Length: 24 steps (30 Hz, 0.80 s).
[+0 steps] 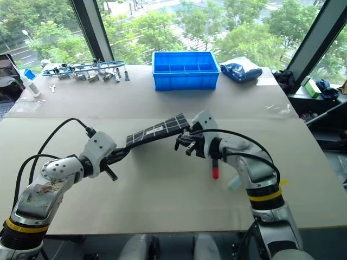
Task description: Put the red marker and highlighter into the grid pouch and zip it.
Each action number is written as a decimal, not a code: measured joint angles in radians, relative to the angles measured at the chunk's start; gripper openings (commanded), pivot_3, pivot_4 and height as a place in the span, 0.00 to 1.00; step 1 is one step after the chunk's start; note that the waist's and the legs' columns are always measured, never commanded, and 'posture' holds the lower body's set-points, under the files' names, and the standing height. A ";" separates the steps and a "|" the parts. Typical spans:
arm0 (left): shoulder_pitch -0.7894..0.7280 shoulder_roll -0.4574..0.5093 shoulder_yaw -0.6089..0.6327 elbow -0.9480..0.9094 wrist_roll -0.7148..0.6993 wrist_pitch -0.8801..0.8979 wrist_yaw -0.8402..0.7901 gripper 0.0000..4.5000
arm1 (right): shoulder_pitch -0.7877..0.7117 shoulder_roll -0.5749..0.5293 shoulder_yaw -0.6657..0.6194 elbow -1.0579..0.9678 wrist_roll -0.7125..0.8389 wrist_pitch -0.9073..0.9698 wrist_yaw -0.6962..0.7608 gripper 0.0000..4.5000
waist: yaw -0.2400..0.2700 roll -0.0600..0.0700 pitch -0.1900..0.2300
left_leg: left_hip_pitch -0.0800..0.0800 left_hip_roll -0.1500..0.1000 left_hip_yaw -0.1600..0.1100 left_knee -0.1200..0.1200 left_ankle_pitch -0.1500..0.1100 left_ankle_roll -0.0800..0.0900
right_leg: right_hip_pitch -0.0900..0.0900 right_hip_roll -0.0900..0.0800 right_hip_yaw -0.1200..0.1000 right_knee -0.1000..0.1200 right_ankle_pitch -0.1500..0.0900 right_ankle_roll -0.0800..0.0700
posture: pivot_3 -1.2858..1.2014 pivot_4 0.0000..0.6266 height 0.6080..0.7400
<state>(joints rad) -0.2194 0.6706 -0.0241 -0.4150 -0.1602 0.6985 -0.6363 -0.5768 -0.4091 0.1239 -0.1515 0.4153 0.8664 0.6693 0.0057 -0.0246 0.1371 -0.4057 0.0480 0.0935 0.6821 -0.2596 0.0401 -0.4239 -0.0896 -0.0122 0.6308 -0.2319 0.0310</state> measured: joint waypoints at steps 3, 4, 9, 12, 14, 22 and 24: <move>-0.003 -0.004 0.000 0.004 0.001 -0.001 0.001 0.00 | -0.004 0.059 0.011 0.001 -0.010 0.011 -0.047 0.01 | -0.003 0.000 0.000 | 0.000 0.000 0.000 0.000 0.000 0.000 | 0.000 0.000 0.000 0.000 0.000 0.000 | 0.52 0.24 1.00; -0.004 -0.006 -0.001 0.008 0.001 -0.002 0.001 0.00 | -0.008 0.083 0.020 0.003 -0.014 0.015 -0.065 0.01 | -0.004 0.000 0.000 | 0.000 0.000 0.000 0.000 0.000 0.000 | 0.000 0.000 0.000 0.000 0.000 0.000 | 0.52 0.24 1.00; -0.018 -0.021 -0.017 0.028 0.002 -0.018 0.001 0.00 | -0.049 0.191 0.054 0.023 -0.026 0.038 -0.138 0.01 | -0.008 0.000 0.000 | 0.000 0.000 0.000 0.000 0.000 0.000 | 0.000 0.000 0.000 0.001 0.000 0.000 | 0.52 0.24 1.00; -0.022 -0.026 -0.023 0.038 0.002 -0.024 0.001 0.00 | -0.053 0.208 0.071 0.037 -0.040 0.039 -0.151 0.01 | -0.005 0.000 0.000 | -0.001 -0.001 0.000 0.000 0.000 0.000 | 0.000 -0.001 -0.001 0.000 0.000 0.000 | 0.52 0.24 1.00; -0.023 -0.026 -0.024 0.040 0.002 -0.029 0.001 0.00 | -0.058 0.210 0.069 0.052 -0.039 0.046 -0.150 0.01 | -0.006 0.000 0.000 | -0.001 -0.001 0.000 0.000 0.000 0.000 | 0.000 -0.001 0.000 0.000 0.000 0.000 | 0.52 0.24 1.00; -0.056 -0.047 -0.041 0.077 0.002 -0.052 -0.001 0.00 | -0.112 0.219 0.130 0.137 -0.030 0.062 -0.068 0.01 | -0.017 0.000 0.000 | -0.001 0.000 0.000 0.000 0.000 0.000 | -0.001 0.000 0.000 0.000 0.000 0.000 | 0.52 0.24 1.00; -0.056 -0.047 -0.041 0.085 0.002 -0.052 -0.001 0.00 | -0.112 0.235 0.137 0.180 -0.042 0.059 -0.073 0.01 | -0.018 0.000 0.000 | -0.001 0.000 0.000 0.000 0.000 -0.001 | -0.001 0.000 0.000 0.000 0.000 0.000 | 0.52 0.24 1.00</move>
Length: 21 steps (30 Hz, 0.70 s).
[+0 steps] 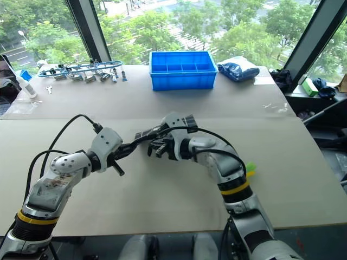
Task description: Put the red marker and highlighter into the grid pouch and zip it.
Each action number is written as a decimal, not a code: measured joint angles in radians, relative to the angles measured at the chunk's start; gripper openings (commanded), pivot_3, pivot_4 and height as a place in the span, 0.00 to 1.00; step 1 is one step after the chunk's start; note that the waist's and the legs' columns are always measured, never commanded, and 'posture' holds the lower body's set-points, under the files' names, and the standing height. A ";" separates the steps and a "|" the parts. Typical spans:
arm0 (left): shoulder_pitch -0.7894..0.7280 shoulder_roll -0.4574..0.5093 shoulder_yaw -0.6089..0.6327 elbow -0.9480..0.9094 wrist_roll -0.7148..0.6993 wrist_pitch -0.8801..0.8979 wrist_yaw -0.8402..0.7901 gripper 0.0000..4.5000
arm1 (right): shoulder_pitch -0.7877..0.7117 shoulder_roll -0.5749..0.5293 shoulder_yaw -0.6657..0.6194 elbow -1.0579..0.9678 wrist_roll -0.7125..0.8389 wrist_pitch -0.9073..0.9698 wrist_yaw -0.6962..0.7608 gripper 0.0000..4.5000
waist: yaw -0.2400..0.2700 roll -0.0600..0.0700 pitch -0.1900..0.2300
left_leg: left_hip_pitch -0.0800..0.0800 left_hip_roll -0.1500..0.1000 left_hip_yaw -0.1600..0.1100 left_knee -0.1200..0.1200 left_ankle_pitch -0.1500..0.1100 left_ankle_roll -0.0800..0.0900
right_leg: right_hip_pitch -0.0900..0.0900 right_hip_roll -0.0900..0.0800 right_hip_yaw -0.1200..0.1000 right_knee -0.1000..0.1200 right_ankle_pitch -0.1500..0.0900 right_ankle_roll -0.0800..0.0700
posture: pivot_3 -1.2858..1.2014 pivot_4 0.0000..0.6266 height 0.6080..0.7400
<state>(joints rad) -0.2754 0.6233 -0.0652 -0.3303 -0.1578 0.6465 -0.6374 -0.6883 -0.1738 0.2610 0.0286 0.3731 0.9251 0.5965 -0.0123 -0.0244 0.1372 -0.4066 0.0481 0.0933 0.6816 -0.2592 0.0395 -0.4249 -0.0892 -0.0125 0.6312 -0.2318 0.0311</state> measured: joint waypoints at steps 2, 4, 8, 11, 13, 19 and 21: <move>0.000 -0.001 0.000 0.002 0.000 0.000 0.000 0.00 | 0.000 0.005 -0.001 0.014 -0.002 -0.004 0.001 0.07 | 0.001 0.000 0.000 | 0.000 0.000 0.000 0.000 0.000 0.000 | 0.000 0.000 0.000 0.000 0.000 0.000 | 0.52 0.24 1.00; 0.000 -0.001 0.000 0.002 0.000 -0.004 0.000 0.00 | 0.000 -0.002 -0.002 0.014 -0.002 -0.020 0.007 0.16 | 0.001 0.000 0.000 | 0.000 0.000 0.000 0.000 0.000 0.000 | 0.000 -0.001 0.000 0.000 0.000 0.000 | 0.52 0.24 1.00; 0.000 -0.008 -0.003 -0.003 -0.001 -0.023 -0.001 0.00 | 0.011 -0.063 -0.016 -0.043 0.008 -0.033 0.052 0.47 | 0.003 0.000 0.000 | 0.000 -0.001 -0.001 0.000 0.000 0.000 | 0.000 -0.001 0.000 0.000 0.000 0.000 | 0.52 0.24 1.00; 0.001 -0.011 -0.003 -0.006 -0.002 -0.028 -0.001 0.00 | 0.033 -0.134 -0.081 -0.122 0.054 -0.008 0.080 0.70 | 0.005 0.000 0.000 | 0.000 0.000 -0.001 0.000 0.000 0.000 | 0.001 -0.001 0.000 -0.001 0.000 0.000 | 0.52 0.24 1.00; 0.002 -0.013 -0.004 -0.007 -0.003 -0.030 -0.001 0.00 | 0.049 -0.193 -0.151 -0.188 0.112 0.040 0.104 0.77 | 0.006 0.000 0.000 | 0.000 0.000 -0.001 0.000 0.000 0.000 | 0.001 -0.001 0.000 -0.001 0.000 0.000 | 0.52 0.24 1.00; 0.014 -0.017 -0.003 -0.012 -0.003 -0.032 -0.004 0.00 | 0.262 -0.535 -0.302 -0.500 0.237 0.006 0.323 0.77 | 0.023 0.000 0.000 | 0.000 -0.001 -0.002 -0.001 -0.001 0.002 | 0.001 -0.001 0.000 -0.004 0.000 0.000 | 0.52 0.24 1.00; 0.013 -0.020 -0.005 -0.014 -0.004 -0.033 -0.009 0.00 | 0.360 -0.661 -0.306 -0.552 0.177 -0.115 0.396 0.77 | 0.024 0.000 0.000 | 0.000 -0.001 -0.002 -0.001 -0.001 0.002 | 0.002 -0.001 0.000 -0.004 0.000 0.001 | 0.52 0.24 1.00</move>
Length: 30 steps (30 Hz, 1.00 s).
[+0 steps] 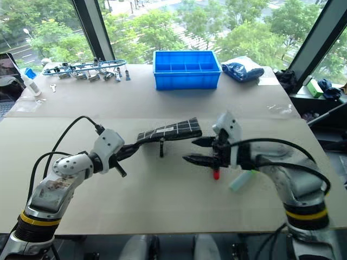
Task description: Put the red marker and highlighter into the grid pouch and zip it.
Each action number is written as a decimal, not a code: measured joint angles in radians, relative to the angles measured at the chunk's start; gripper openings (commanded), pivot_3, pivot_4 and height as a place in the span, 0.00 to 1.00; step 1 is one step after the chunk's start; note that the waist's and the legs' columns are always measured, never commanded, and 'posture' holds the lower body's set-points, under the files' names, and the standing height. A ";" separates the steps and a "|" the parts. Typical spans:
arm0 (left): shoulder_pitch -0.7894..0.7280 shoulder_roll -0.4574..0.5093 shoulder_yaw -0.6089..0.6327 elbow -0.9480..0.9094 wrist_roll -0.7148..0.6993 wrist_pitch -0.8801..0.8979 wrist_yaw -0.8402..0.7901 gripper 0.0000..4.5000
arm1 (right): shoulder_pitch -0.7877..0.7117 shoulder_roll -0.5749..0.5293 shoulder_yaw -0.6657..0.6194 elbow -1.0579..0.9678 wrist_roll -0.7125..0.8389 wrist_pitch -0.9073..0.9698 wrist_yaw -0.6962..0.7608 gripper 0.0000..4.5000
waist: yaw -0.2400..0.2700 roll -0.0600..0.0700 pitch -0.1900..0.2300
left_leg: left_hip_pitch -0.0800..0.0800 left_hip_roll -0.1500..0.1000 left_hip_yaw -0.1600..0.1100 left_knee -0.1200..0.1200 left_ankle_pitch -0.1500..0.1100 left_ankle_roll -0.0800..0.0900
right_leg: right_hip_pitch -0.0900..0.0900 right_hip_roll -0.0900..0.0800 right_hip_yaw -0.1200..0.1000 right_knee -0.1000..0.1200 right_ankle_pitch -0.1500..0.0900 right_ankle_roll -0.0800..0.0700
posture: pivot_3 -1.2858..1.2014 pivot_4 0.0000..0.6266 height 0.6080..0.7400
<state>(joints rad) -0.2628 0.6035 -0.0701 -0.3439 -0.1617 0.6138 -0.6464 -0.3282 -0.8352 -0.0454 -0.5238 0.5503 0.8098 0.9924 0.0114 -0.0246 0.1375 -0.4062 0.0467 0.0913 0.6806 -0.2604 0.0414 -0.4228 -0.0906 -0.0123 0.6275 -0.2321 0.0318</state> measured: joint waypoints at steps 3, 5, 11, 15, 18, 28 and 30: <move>-0.001 -0.002 -0.001 0.001 0.000 -0.001 -0.006 0.00 | 0.120 -0.135 -0.010 0.037 -0.143 -0.204 0.056 0.77 | -0.003 0.000 0.000 | 0.002 0.000 0.000 0.000 0.000 0.000 | 0.001 0.001 0.001 0.001 0.000 0.000 | 0.52 0.24 1.00; -0.001 -0.002 0.000 0.002 0.000 -0.002 -0.010 0.00 | 0.178 -0.179 -0.018 0.096 -0.223 -0.342 0.073 0.77 | -0.002 -0.001 0.000 | 0.002 0.000 0.000 0.000 0.000 0.000 | 0.001 0.001 0.001 0.001 0.000 0.000 | 0.52 0.24 1.00; -0.013 -0.009 0.000 0.010 -0.001 -0.008 -0.023 0.00 | 0.256 -0.304 -0.006 0.253 -0.398 -0.759 0.193 0.77 | -0.001 -0.001 0.000 | 0.002 0.000 0.001 0.001 0.000 0.000 | 0.001 0.001 0.002 0.001 0.000 0.001 | 0.52 0.24 1.00; -0.015 -0.018 0.001 0.017 -0.001 -0.022 -0.023 0.00 | 0.201 -0.334 0.049 0.412 -0.485 -0.945 0.241 0.77 | -0.001 -0.001 0.000 | 0.002 -0.001 0.001 0.001 0.001 -0.001 | 0.001 0.001 0.002 0.001 0.000 0.001 | 0.52 0.24 1.00; -0.012 -0.020 0.003 0.017 -0.001 -0.024 -0.022 0.00 | 0.107 -0.337 0.104 0.555 -0.551 -1.071 0.264 0.77 | -0.003 -0.001 0.000 | 0.002 0.000 0.001 0.001 0.001 -0.001 | 0.001 0.001 0.002 0.001 0.000 0.001 | 0.52 0.24 1.00; -0.005 -0.033 0.001 0.008 -0.001 -0.024 -0.018 0.00 | -0.152 -0.257 0.262 0.829 -0.668 -1.278 0.314 0.77 | 0.001 0.000 0.001 | 0.002 0.000 0.003 0.002 0.001 -0.002 | 0.001 0.001 0.002 0.001 0.000 0.000 | 0.52 0.24 1.00; -0.005 -0.034 0.002 0.008 -0.001 -0.024 -0.014 0.00 | -0.158 -0.257 0.274 0.834 -0.671 -1.294 0.328 0.77 | 0.002 0.000 0.001 | 0.002 0.000 0.003 0.002 0.001 -0.002 | 0.001 0.000 0.002 0.001 0.000 0.001 | 0.52 0.24 1.00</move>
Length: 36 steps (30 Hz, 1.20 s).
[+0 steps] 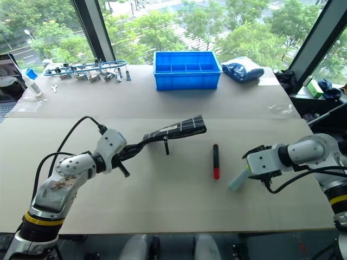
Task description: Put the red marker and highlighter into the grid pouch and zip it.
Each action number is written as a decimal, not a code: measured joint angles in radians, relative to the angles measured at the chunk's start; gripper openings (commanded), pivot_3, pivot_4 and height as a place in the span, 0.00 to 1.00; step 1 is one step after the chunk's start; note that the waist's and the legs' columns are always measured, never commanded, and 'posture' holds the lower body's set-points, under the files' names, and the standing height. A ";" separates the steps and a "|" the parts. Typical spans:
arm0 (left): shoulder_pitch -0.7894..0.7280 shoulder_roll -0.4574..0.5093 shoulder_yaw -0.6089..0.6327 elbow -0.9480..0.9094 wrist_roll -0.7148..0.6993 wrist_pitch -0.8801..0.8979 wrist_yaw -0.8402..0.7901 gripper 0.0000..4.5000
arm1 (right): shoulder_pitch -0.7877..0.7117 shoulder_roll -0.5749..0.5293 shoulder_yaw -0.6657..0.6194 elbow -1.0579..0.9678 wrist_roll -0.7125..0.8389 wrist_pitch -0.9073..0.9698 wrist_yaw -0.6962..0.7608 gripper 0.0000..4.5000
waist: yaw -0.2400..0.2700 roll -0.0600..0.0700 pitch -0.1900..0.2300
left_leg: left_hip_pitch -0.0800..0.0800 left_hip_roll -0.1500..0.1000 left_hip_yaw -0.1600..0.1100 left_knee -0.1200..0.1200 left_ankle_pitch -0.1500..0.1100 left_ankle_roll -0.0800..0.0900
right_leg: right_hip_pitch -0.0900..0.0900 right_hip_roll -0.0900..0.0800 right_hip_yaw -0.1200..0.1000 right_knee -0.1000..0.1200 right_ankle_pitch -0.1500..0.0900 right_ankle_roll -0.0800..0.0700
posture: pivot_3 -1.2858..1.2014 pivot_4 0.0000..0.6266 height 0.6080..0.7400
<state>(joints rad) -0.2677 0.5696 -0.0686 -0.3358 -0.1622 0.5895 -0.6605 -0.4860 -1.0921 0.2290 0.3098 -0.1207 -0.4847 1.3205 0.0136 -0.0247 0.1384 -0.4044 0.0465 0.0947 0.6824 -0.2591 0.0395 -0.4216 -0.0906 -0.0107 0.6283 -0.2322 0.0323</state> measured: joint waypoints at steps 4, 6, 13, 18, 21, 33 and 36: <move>0.000 -0.002 0.001 -0.001 0.000 0.001 0.008 0.00 | -0.001 -0.004 0.021 0.023 -0.016 -0.015 0.033 0.77 | -0.002 0.000 0.000 | 0.000 0.000 0.000 0.000 0.000 0.000 | 0.000 0.000 0.000 0.000 0.000 0.000 | 0.52 0.24 1.00; 0.000 -0.002 0.002 -0.001 0.000 0.001 0.012 0.00 | -0.002 -0.003 0.034 0.032 -0.017 -0.024 0.045 0.77 | -0.002 0.000 0.000 | 0.000 0.000 -0.001 0.000 0.000 0.000 | 0.000 0.000 0.000 0.001 0.000 0.000 | 0.52 0.24 1.00; 0.001 -0.003 0.007 -0.002 0.000 0.002 0.019 0.00 | -0.068 0.057 0.059 0.075 -0.053 -0.039 0.033 0.77 | -0.005 0.000 0.000 | 0.001 0.001 0.000 0.000 0.000 0.000 | 0.000 0.001 0.001 0.001 0.000 0.000 | 0.52 0.24 1.00; 0.003 -0.003 0.008 -0.007 0.000 0.003 0.021 0.00 | -0.086 0.071 0.078 0.079 -0.055 -0.050 0.041 0.77 | -0.002 0.000 0.000 | 0.001 0.001 0.000 0.000 0.000 0.000 | 0.000 0.000 0.001 0.001 0.000 0.000 | 0.52 0.24 1.00; 0.006 -0.003 0.009 -0.010 0.000 0.004 0.023 0.00 | -0.086 0.071 0.079 0.084 -0.055 -0.056 0.053 0.65 | -0.001 0.000 0.000 | 0.001 0.001 0.000 0.000 0.000 0.000 | 0.000 0.000 0.000 0.001 0.000 0.000 | 0.52 0.24 1.00; 0.006 -0.004 0.009 -0.014 -0.001 0.004 0.027 0.00 | -0.073 0.051 0.097 0.071 -0.039 -0.034 0.124 0.22 | -0.001 0.000 0.000 | 0.001 0.001 0.000 0.001 0.000 0.000 | 0.001 0.000 0.000 0.001 0.000 0.000 | 0.52 0.24 1.00; 0.004 -0.006 0.009 -0.014 -0.001 0.004 0.028 0.00 | -0.047 0.048 0.072 0.050 -0.010 0.038 0.114 0.22 | -0.001 0.000 0.000 | 0.001 0.001 0.000 0.001 0.000 0.000 | 0.001 0.000 0.000 0.001 0.000 0.000 | 0.52 0.24 1.00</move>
<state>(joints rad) -0.2641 0.5639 -0.0592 -0.3493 -0.1628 0.5932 -0.6322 -0.5326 -1.0441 0.3009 0.3597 -0.1310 -0.4470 1.4342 0.0123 -0.0246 0.1383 -0.4035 0.0471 0.0942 0.6831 -0.2589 0.0393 -0.4210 -0.0905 -0.0104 0.6295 -0.2322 0.0322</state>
